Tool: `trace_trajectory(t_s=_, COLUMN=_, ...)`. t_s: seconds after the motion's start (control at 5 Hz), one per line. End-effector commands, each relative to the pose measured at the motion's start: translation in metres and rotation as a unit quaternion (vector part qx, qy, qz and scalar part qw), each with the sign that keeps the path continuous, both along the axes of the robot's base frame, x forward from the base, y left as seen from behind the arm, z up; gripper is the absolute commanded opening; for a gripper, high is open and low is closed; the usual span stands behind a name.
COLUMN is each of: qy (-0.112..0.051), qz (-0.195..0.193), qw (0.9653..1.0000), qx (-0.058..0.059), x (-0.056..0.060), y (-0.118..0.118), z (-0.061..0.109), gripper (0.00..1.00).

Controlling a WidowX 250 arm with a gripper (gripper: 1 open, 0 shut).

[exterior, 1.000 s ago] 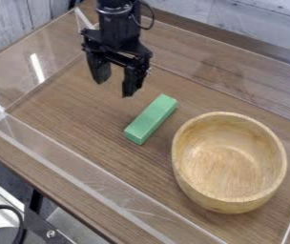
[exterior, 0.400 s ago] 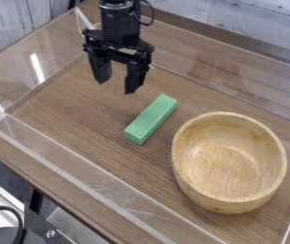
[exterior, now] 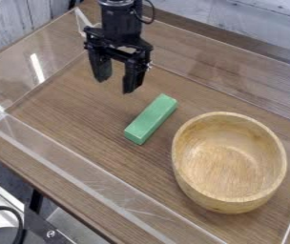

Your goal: Remove the green block from inside the brown bowl and put it on the table

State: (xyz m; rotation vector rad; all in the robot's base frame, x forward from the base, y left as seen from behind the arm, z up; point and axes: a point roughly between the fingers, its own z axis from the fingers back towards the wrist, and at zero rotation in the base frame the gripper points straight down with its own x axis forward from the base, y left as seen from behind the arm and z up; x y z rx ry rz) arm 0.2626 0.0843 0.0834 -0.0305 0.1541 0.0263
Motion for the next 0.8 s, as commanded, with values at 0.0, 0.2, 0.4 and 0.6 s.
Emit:
trace_trajectory(t_s=0.0, qy=-0.047, qz=0.009, qw=0.9988, qx=0.011, x=0.0018, y=0.0045, z=0.0192, gripper=1.0)
trace_trajectory(t_s=0.2, qy=-0.052, qz=0.023, qw=0.9983, qx=0.005, x=-0.0028, y=0.0027, z=0.0142, gripper=1.0)
trace_trajectory(t_s=0.4, qy=-0.047, qz=0.015, qw=0.9988, qx=-0.003, x=0.0014, y=0.0056, z=0.0188, gripper=1.0)
trace_trajectory(t_s=0.6, qy=-0.04, qz=0.007, qw=0.9991, qx=-0.01, x=0.0038, y=0.0078, z=0.0188, gripper=1.0)
